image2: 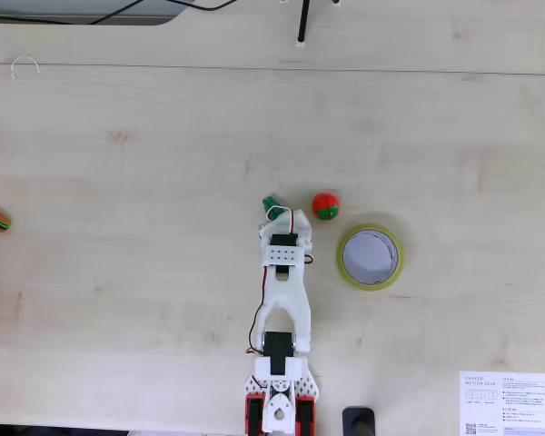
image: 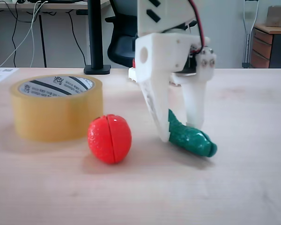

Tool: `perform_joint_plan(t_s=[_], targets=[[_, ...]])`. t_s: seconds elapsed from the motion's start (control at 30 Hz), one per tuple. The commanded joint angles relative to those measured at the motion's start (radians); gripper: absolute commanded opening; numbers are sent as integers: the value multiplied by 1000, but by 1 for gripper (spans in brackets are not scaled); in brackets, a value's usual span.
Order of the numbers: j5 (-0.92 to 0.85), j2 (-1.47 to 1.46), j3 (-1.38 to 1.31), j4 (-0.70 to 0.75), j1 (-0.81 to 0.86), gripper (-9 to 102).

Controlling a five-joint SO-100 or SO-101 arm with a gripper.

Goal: Grasp a cucumber and put it in the hole.

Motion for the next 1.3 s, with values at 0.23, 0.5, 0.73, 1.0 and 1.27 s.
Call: perform_joint_plan(t_s=[0.23,0.5,0.73,1.0,1.27], targets=[[9,61,26,84,-12,9],[57,227,21,143,-9,7],[110,371,20,153,-5,8],[178,543,18,158,54,9],[221,675,-54,158,206,12]])
